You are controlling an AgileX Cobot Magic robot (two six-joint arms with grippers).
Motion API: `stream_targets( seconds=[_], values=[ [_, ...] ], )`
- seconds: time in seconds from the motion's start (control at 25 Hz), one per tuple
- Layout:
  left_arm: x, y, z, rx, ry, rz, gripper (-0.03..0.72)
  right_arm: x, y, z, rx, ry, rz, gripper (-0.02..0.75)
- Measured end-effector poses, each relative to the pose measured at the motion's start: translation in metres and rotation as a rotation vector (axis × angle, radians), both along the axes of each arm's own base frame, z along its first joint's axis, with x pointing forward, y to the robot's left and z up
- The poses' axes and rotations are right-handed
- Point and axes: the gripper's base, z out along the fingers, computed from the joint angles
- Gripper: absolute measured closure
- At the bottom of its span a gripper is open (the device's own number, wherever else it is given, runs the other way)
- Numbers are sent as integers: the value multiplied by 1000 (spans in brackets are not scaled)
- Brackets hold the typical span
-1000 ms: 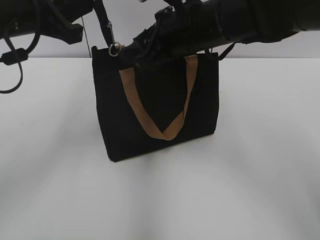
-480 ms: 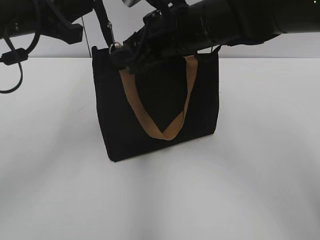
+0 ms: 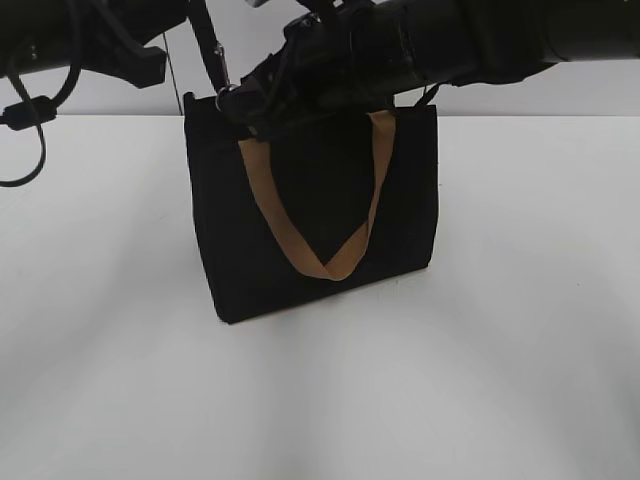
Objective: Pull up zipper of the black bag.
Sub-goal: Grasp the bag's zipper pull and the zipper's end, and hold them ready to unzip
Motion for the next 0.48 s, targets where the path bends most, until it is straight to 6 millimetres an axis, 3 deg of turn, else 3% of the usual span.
stream_targets(
  seconds=[0.24, 0.48],
  values=[
    [0, 0, 0, 0, 0, 0, 676, 0, 0, 0, 1, 1, 2, 510],
    [0, 0, 0, 0, 0, 0, 676, -2, 1, 0, 13, 23, 20, 604]
  ],
)
